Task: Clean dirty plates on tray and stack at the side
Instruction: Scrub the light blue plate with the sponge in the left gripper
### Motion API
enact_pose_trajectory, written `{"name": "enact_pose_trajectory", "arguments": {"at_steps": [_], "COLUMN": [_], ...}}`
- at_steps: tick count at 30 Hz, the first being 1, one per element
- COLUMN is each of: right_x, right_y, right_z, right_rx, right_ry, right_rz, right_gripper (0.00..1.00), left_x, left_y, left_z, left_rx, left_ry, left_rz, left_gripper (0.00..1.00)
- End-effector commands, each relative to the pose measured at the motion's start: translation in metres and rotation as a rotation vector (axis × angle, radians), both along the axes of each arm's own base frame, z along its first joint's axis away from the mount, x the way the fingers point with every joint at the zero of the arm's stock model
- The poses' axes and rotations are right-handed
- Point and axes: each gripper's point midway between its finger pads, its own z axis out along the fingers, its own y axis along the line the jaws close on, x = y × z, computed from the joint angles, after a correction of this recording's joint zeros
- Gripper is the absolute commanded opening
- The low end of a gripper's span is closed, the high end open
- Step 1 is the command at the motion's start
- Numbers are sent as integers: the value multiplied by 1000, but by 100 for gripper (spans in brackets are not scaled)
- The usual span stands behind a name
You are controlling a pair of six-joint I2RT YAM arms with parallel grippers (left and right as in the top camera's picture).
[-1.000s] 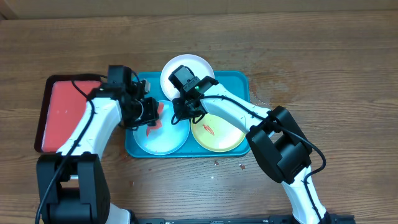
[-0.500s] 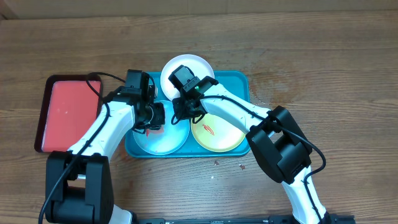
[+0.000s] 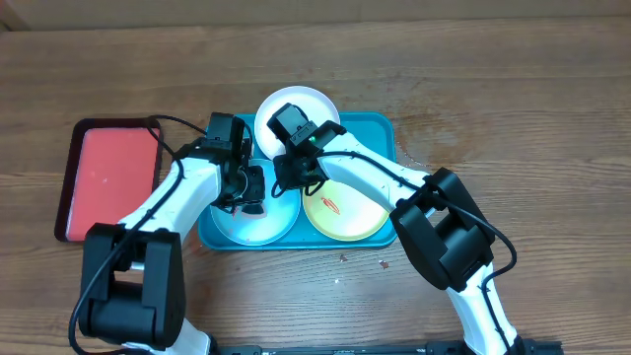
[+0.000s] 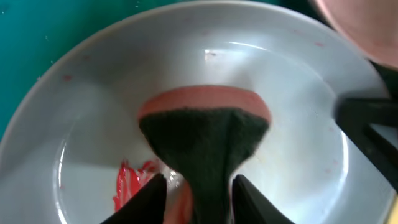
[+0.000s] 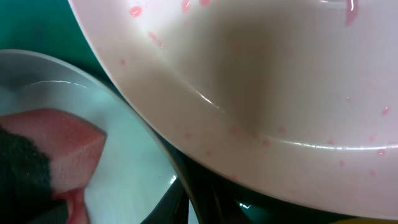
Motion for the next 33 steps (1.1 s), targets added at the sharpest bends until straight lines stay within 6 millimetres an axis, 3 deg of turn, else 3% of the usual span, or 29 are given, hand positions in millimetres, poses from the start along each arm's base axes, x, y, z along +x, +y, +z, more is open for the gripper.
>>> {"name": "enact_pose_trajectory", "arguments": {"at_steps": [1, 4, 8, 15, 21, 24, 29, 33], "right_x": [2, 2, 2, 2, 2, 2, 1, 1], "right_y": [-1, -1, -1, -1, -1, -1, -2, -2], "right_z": [-3, -3, -3, -3, -3, -3, -3, -3], "right_rx": [-12, -12, -12, -12, -13, -13, -15, -15], "right_ry": [-8, -8, -8, -8, -8, -8, -6, -6], "right_rz": [-9, -9, -9, -9, -9, -9, -9, -9], "right_gripper": [12, 13, 13, 13, 13, 13, 13, 13], "left_x": [0, 1, 1, -33, -30, -21, 3, 12], "left_y": [3, 2, 2, 8, 57, 65, 53, 18], "left_z": [-4, -4, -3, -9, -6, -3, -2, -4], "left_rx": [27, 27, 27, 51, 316, 363, 289, 86], "left_ry": [2, -2, 2, 136, 102, 59, -35, -43], "left_rz": [2, 2, 3, 11, 162, 185, 195, 162], "left_gripper": [24, 12, 4, 4, 4, 4, 4, 4]}}
